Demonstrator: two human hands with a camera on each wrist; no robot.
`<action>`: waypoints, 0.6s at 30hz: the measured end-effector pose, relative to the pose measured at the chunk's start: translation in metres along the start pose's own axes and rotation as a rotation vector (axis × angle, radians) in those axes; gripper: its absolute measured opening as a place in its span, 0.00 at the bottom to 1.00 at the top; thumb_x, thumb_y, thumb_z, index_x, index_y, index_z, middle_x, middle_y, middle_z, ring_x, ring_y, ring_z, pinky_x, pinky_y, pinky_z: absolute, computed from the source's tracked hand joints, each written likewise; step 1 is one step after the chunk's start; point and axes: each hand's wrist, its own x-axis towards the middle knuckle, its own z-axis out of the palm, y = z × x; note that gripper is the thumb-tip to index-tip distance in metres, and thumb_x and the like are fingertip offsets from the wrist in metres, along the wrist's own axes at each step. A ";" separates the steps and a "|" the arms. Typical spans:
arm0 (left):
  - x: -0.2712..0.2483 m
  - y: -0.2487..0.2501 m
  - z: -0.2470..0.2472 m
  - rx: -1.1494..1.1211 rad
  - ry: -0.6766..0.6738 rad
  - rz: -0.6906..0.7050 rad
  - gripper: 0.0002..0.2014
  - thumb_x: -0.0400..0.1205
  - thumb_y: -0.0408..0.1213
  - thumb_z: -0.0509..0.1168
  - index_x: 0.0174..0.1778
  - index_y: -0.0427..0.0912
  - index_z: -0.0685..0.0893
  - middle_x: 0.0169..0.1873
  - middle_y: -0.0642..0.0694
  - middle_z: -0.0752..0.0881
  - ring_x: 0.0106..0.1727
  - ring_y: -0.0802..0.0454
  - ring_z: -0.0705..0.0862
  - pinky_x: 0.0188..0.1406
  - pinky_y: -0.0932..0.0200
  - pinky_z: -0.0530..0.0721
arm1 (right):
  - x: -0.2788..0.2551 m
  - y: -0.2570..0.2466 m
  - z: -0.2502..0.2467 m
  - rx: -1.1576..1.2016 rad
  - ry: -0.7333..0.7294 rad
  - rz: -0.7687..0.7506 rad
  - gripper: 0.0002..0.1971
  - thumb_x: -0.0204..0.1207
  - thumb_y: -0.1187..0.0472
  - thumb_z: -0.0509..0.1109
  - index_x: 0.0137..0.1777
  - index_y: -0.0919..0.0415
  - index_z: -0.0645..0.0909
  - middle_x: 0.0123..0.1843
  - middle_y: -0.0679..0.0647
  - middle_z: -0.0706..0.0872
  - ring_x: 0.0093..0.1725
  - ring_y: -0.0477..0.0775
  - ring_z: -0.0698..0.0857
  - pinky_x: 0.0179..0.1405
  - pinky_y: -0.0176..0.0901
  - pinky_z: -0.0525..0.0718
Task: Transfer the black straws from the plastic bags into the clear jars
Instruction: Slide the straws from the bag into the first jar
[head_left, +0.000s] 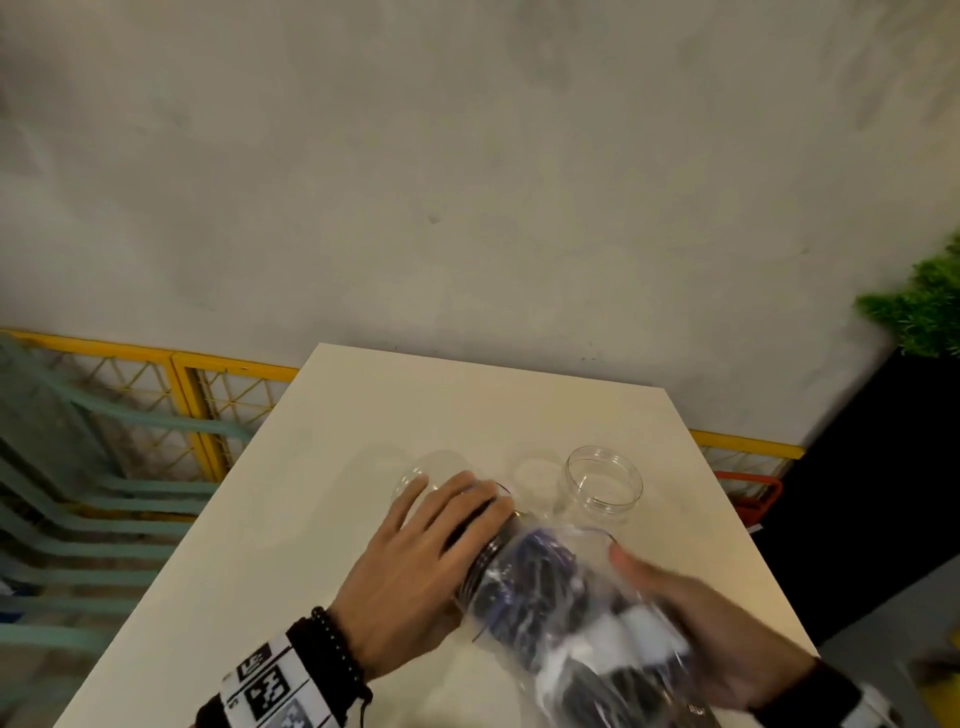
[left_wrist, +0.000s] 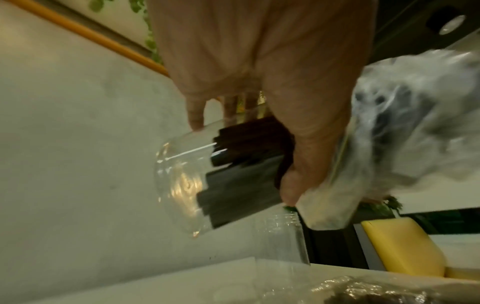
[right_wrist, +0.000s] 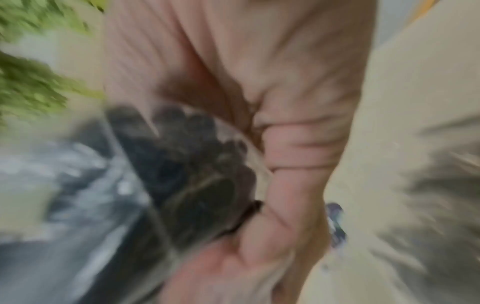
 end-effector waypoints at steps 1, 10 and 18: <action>-0.003 0.001 0.003 -0.046 0.005 -0.079 0.55 0.59 0.59 0.83 0.81 0.46 0.68 0.76 0.46 0.79 0.79 0.45 0.72 0.71 0.32 0.82 | -0.004 -0.022 -0.008 0.092 0.028 -0.076 0.37 0.63 0.40 0.81 0.68 0.61 0.84 0.65 0.68 0.87 0.61 0.69 0.89 0.57 0.66 0.88; 0.002 0.014 0.013 -0.357 -0.002 -0.512 0.52 0.60 0.64 0.68 0.83 0.51 0.67 0.75 0.55 0.76 0.73 0.50 0.75 0.62 0.53 0.82 | 0.011 -0.043 0.025 -1.018 0.554 -0.739 0.32 0.70 0.33 0.67 0.75 0.39 0.70 0.69 0.34 0.74 0.66 0.31 0.76 0.59 0.24 0.79; 0.001 0.015 0.019 -0.528 -0.028 -0.574 0.48 0.61 0.60 0.71 0.80 0.57 0.63 0.67 0.64 0.71 0.68 0.58 0.73 0.48 0.60 0.83 | 0.022 -0.072 0.024 -1.110 0.896 -1.167 0.07 0.81 0.68 0.70 0.51 0.62 0.90 0.46 0.49 0.91 0.44 0.36 0.83 0.51 0.11 0.72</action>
